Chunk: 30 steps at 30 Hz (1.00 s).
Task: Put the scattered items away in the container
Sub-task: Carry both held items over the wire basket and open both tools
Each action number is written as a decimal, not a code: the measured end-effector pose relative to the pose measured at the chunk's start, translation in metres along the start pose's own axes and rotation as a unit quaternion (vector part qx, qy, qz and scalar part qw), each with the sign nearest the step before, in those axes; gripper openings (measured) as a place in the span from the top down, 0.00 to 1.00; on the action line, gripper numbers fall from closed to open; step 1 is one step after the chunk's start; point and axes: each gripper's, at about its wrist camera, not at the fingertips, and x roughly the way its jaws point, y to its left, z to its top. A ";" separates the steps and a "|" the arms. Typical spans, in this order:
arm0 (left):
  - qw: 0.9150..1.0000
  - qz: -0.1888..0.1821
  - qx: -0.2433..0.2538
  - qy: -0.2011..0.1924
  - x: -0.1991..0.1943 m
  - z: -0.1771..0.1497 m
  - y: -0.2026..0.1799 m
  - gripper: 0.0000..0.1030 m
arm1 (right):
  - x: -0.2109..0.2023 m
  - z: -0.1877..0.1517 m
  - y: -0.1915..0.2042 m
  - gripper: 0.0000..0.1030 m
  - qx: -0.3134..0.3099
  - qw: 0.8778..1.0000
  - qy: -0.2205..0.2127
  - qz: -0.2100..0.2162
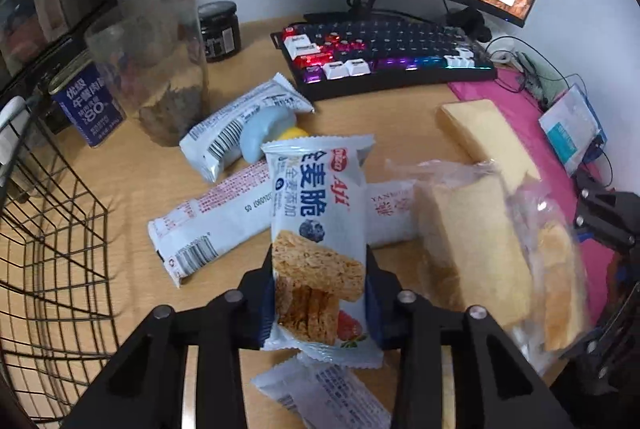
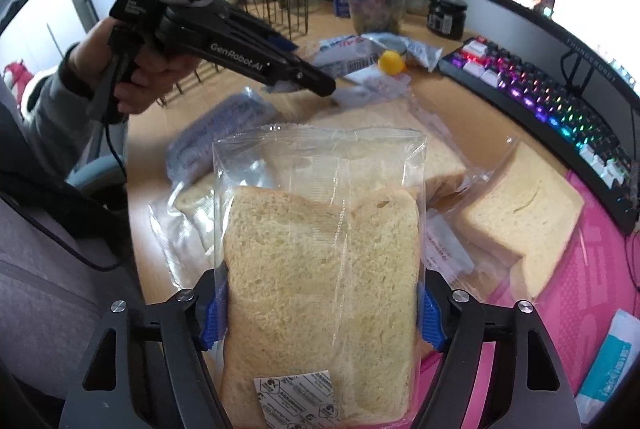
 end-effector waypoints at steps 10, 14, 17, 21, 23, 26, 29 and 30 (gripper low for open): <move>0.995 0.021 0.005 -0.093 -0.110 -0.007 0.007 0.61 | -0.042 0.046 0.031 0.27 -0.022 0.996 -0.081 -0.025; 0.989 0.063 -0.024 -0.132 -0.161 -0.023 0.046 0.61 | -0.046 0.090 0.061 0.27 -0.042 0.992 -0.118 -0.007; 0.982 0.103 -0.064 -0.143 -0.189 -0.043 0.089 0.61 | -0.038 0.133 0.083 0.27 -0.050 0.989 -0.140 0.011; 0.978 0.126 -0.112 -0.126 -0.193 -0.073 0.139 0.61 | -0.011 0.189 0.119 0.27 -0.072 0.986 -0.149 0.036; 0.977 0.124 -0.132 -0.114 -0.186 -0.087 0.162 0.61 | 0.012 0.215 0.140 0.27 -0.083 0.985 -0.142 0.050; 0.976 0.120 -0.149 -0.107 -0.179 -0.101 0.183 0.61 | 0.046 0.243 0.159 0.27 -0.089 0.986 -0.129 0.054; 0.976 0.115 -0.155 -0.105 -0.177 -0.108 0.194 0.60 | 0.072 0.258 0.168 0.27 -0.080 0.988 -0.115 0.060; 0.976 0.113 -0.156 -0.106 -0.177 -0.111 0.197 0.60 | 0.079 0.261 0.169 0.27 -0.079 0.989 -0.111 0.060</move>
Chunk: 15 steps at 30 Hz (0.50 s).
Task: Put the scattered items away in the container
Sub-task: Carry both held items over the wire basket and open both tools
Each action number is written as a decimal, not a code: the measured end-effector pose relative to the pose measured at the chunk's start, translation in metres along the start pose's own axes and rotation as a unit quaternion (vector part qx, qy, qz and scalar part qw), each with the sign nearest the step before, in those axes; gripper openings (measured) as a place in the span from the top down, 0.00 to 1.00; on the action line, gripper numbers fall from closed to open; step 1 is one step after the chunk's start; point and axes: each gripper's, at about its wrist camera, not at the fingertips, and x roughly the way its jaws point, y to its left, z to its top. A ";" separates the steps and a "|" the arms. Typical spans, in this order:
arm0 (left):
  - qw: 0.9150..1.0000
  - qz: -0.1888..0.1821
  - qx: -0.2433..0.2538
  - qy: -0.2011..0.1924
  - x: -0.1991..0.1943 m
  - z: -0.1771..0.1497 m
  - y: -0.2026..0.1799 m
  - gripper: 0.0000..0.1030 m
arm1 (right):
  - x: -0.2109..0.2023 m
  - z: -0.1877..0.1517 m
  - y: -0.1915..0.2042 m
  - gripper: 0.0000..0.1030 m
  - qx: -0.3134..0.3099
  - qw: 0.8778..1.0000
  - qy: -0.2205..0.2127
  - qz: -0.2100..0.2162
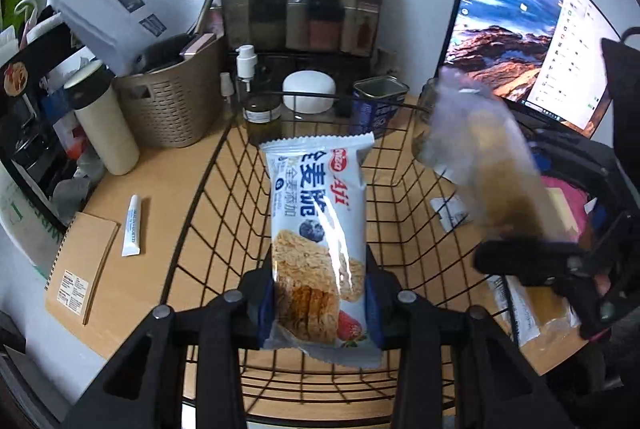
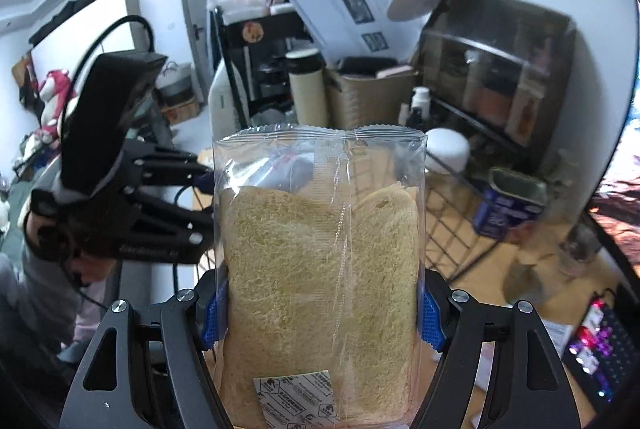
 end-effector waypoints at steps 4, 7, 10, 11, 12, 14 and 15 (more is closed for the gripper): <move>1.000 0.002 -0.008 -0.011 -0.002 -0.003 0.009 0.33 | 0.019 0.006 0.002 0.26 -0.006 1.000 0.011 -0.007; 1.000 0.020 -0.010 -0.021 -0.006 -0.005 0.012 0.33 | 0.023 0.005 0.005 0.22 -0.018 0.999 0.026 -0.033; 0.999 0.021 -0.012 -0.023 -0.009 -0.006 0.013 0.32 | 0.024 0.005 0.000 0.18 -0.003 0.999 0.029 -0.033; 0.999 0.022 -0.012 -0.022 -0.010 -0.006 0.012 0.32 | 0.025 0.005 -0.002 0.17 0.005 0.999 0.033 -0.033; 0.999 0.022 -0.011 -0.023 -0.011 -0.006 0.012 0.32 | 0.025 0.005 -0.004 0.17 0.012 0.999 0.036 -0.031; 0.999 0.023 -0.008 -0.024 -0.014 -0.006 0.009 0.32 | 0.020 0.005 -0.007 0.17 0.024 0.999 0.033 -0.021; 0.999 0.023 -0.005 -0.024 -0.016 -0.006 0.007 0.32 | 0.018 0.005 -0.007 0.17 0.028 0.999 0.032 -0.017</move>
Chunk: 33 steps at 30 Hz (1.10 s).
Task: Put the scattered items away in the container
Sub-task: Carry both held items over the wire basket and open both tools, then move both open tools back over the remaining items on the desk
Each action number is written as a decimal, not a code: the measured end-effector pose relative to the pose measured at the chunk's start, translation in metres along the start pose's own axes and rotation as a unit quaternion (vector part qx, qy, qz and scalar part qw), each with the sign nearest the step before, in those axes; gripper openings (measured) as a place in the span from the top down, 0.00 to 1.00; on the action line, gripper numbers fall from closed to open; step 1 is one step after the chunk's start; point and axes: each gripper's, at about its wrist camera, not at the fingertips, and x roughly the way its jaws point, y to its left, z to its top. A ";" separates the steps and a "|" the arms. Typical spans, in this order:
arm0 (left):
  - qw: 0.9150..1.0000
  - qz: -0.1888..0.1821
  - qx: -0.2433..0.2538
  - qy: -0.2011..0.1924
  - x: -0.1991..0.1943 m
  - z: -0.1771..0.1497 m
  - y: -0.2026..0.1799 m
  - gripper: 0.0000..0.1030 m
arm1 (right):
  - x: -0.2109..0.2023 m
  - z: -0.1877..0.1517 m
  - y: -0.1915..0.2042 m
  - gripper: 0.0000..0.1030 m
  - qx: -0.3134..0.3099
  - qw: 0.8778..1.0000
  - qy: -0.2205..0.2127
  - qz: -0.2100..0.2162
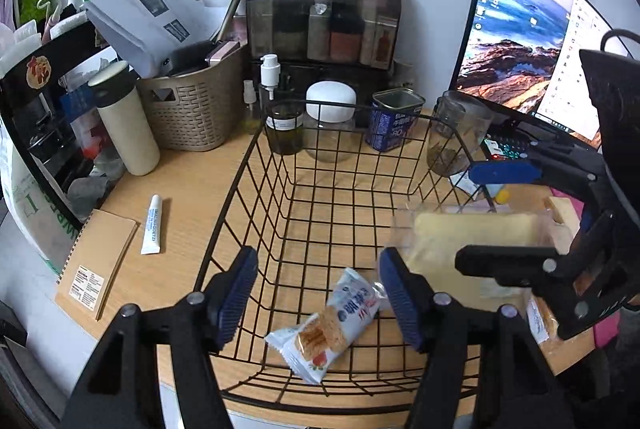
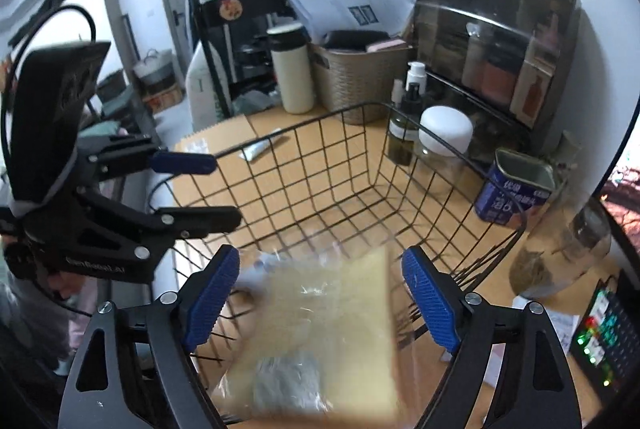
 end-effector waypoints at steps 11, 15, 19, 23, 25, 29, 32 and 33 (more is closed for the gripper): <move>0.999 -0.026 0.020 -0.012 -0.019 0.006 -0.033 0.32 | -0.057 -0.007 -0.016 0.17 0.028 0.999 -0.042 -0.012; 0.998 -0.052 0.043 -0.015 -0.026 0.007 -0.063 0.32 | -0.106 -0.029 -0.033 0.16 0.053 0.995 -0.075 -0.041; 0.992 -0.093 0.081 -0.003 -0.029 0.002 -0.111 0.32 | -0.161 -0.063 -0.046 0.17 0.070 0.988 -0.103 -0.091; 0.985 -0.125 0.119 0.012 -0.026 -0.007 -0.163 0.32 | -0.199 -0.102 -0.051 0.17 0.081 0.980 -0.110 -0.142; 0.981 -0.138 0.134 0.025 -0.022 -0.012 -0.184 0.32 | -0.213 -0.123 -0.053 0.17 0.085 0.979 -0.104 -0.156; 0.975 -0.153 0.146 0.072 0.000 -0.030 -0.219 0.30 | -0.231 -0.161 -0.057 0.17 0.102 0.975 -0.094 -0.173; 0.972 -0.144 0.137 0.122 0.031 -0.047 -0.236 0.30 | -0.240 -0.186 -0.062 0.16 0.120 0.974 -0.092 -0.170; 0.973 -0.133 0.132 0.138 0.043 -0.052 -0.240 0.30 | -0.243 -0.193 -0.064 0.16 0.125 0.973 -0.094 -0.171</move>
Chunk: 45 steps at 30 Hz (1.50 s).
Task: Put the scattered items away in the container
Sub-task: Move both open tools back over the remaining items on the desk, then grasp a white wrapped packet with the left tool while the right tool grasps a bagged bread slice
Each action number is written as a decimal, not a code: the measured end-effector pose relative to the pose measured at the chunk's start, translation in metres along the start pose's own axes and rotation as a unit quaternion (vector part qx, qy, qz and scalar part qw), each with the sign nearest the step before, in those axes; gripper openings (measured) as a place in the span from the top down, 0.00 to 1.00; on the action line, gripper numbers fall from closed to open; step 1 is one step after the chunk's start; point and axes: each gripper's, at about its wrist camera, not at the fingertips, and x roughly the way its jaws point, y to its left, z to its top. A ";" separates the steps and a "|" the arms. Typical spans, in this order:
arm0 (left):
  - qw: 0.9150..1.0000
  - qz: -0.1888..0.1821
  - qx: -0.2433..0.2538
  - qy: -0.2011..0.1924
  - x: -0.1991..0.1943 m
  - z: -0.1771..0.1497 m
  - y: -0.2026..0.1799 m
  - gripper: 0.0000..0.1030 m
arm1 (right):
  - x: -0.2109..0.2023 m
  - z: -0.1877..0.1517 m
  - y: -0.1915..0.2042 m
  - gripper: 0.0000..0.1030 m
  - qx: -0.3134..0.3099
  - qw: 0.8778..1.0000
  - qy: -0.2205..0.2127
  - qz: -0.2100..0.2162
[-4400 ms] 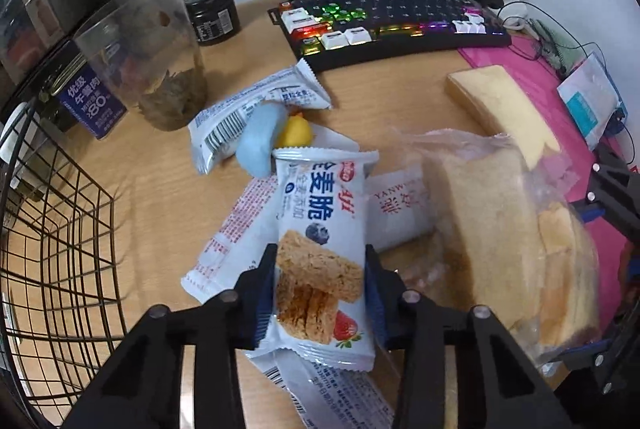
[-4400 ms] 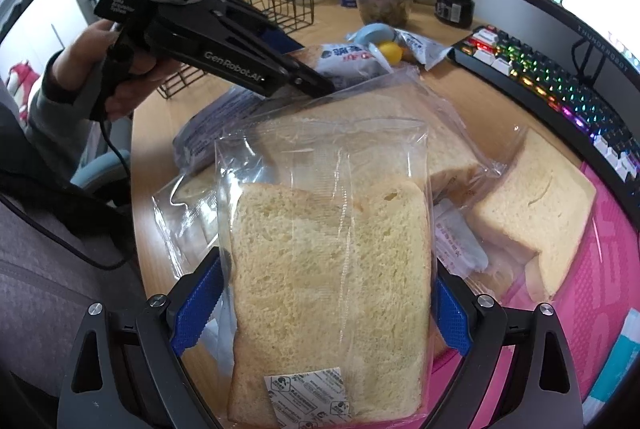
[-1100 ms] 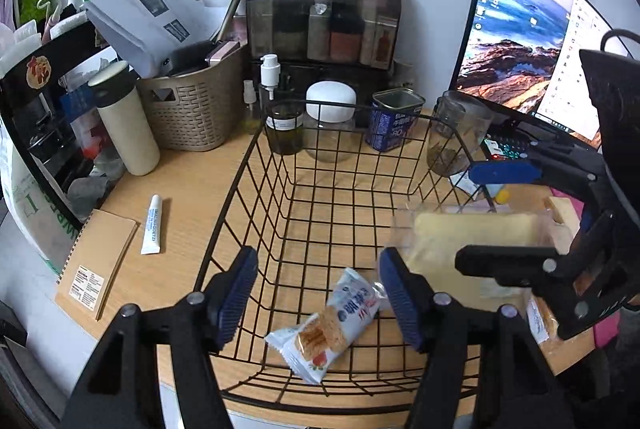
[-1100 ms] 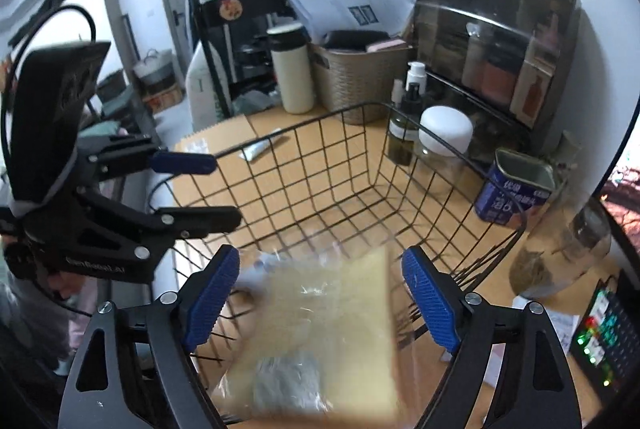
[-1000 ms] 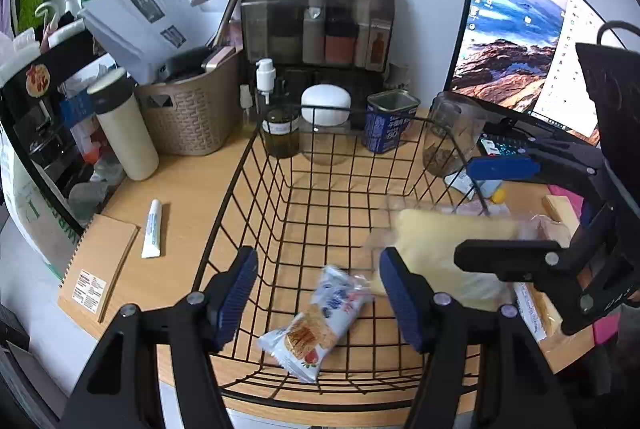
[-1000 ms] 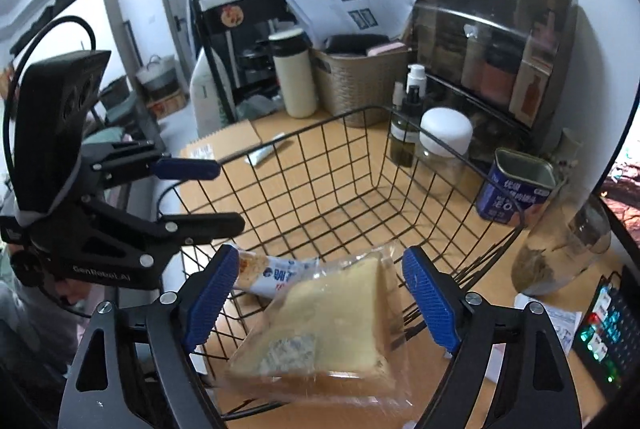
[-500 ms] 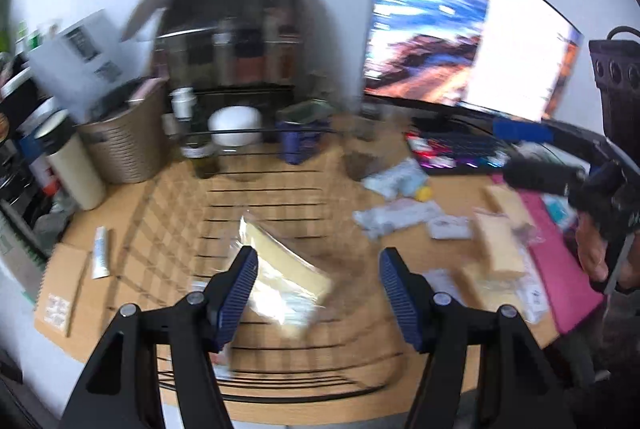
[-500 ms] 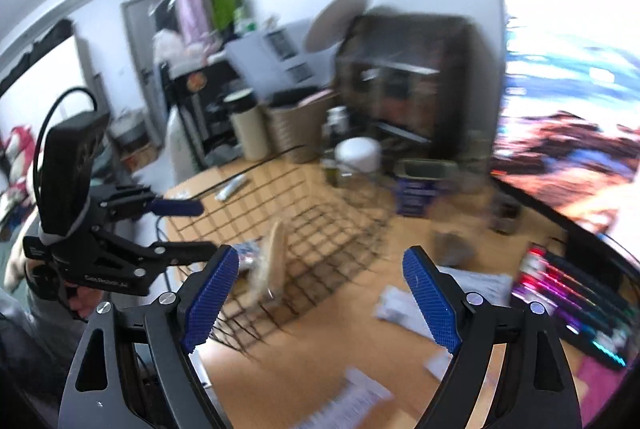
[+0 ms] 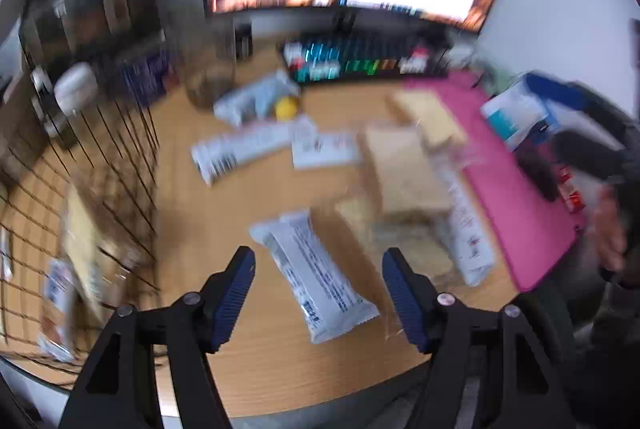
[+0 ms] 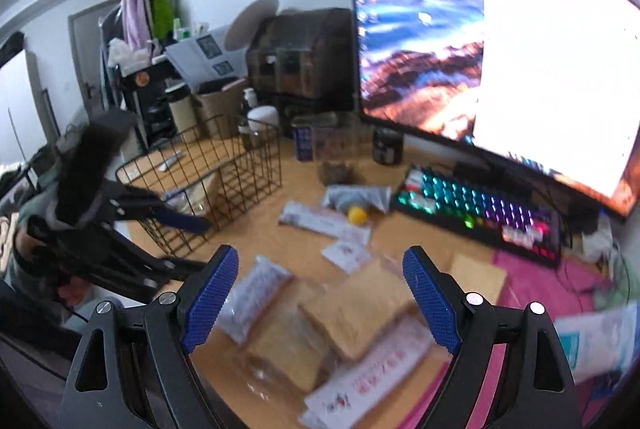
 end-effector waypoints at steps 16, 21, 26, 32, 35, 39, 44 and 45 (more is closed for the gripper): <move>0.998 0.057 -0.003 0.036 0.063 -0.010 -0.004 0.52 | 0.046 -0.077 -0.035 0.16 0.061 0.996 0.065 -0.028; 0.998 0.056 -0.004 0.029 0.066 -0.002 0.004 0.60 | 0.065 -0.077 -0.035 0.16 0.070 0.994 0.070 -0.040; 0.999 0.050 -0.005 0.017 0.060 0.001 0.010 0.60 | 0.096 -0.076 -0.048 0.16 0.135 0.986 0.082 -0.057; 0.999 0.034 -0.001 0.018 0.062 0.003 0.014 0.60 | 0.124 -0.068 -0.064 0.16 0.255 0.958 0.099 -0.087; 0.999 0.031 -0.001 0.020 0.064 0.003 0.016 0.60 | 0.134 -0.060 -0.058 0.16 0.259 0.954 0.105 -0.104; 1.000 0.024 0.000 0.019 0.065 0.001 0.019 0.60 | 0.157 -0.052 -0.045 0.11 0.242 0.954 0.129 -0.123; 1.000 0.020 -0.006 0.016 0.061 0.000 0.026 0.60 | 0.176 -0.052 -0.038 0.12 0.209 0.960 0.149 -0.115; 1.000 0.020 -0.007 0.017 0.061 0.000 0.027 0.60 | 0.177 -0.052 -0.036 0.19 0.200 0.961 0.153 -0.111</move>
